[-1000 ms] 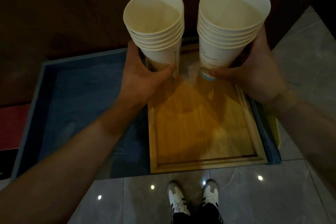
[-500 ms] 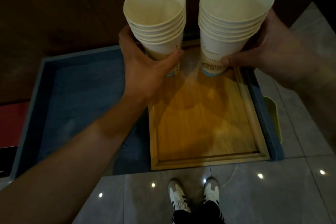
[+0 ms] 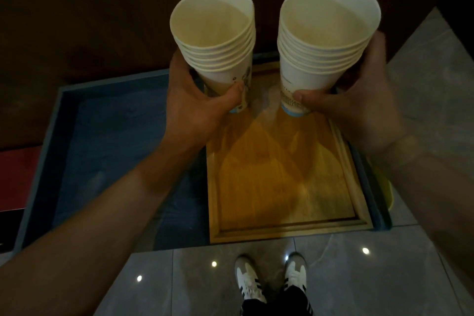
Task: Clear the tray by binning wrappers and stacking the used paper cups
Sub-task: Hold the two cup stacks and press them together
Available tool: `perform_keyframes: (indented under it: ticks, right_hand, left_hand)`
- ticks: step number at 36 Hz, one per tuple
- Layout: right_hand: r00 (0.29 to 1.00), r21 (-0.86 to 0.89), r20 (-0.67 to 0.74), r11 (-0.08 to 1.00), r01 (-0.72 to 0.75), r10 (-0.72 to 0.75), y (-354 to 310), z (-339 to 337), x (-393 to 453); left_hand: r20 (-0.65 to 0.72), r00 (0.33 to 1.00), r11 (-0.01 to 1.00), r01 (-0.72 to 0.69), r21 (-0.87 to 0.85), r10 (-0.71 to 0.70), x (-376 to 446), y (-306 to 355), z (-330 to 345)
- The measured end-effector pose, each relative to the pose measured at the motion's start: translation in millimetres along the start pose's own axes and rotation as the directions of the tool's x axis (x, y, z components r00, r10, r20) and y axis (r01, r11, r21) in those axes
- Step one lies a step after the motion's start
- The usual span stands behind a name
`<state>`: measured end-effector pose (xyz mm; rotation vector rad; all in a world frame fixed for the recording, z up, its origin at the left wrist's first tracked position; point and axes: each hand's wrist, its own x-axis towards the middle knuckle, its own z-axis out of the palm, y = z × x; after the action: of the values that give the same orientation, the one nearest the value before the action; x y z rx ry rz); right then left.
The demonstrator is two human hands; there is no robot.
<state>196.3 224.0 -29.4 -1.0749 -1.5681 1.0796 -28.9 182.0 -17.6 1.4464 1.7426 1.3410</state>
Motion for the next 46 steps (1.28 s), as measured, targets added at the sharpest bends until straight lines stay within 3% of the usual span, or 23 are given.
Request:
perform_keyframes:
  ticks: [8,19,28,34,40,46]
  right_hand:
    - [1.000,-0.016,-0.013,1.000,0.015,-0.015,-3,1,-3]
    - [0.967,-0.083,0.246,0.996,-0.041,0.061,1,-24,11]
    - [0.954,-0.084,0.289,0.995,-0.055,0.077,-6,-19,18]
    - [0.971,-0.063,0.226,0.996,-0.059,0.072,-1,-14,9]
    - [0.996,-0.177,0.079,0.984,-0.021,0.035,2,0,0]
    - [1.000,-0.136,-0.012,0.990,-0.021,0.019,0,14,-6]
  left_hand:
    - [-0.008,1.000,1.000,0.013,-0.010,-0.013,-2,-4,3]
    - [-0.038,0.996,0.995,0.087,0.042,-0.085,-9,-6,14]
    - [-0.103,0.990,0.994,0.094,-0.051,-0.099,-4,-4,21]
    - [-0.053,0.995,0.994,0.086,-0.064,-0.089,1,-5,15]
    - [-0.017,0.997,0.995,0.075,-0.072,-0.077,1,-7,11]
    - [0.007,0.998,0.997,0.057,-0.056,-0.057,5,-10,8]
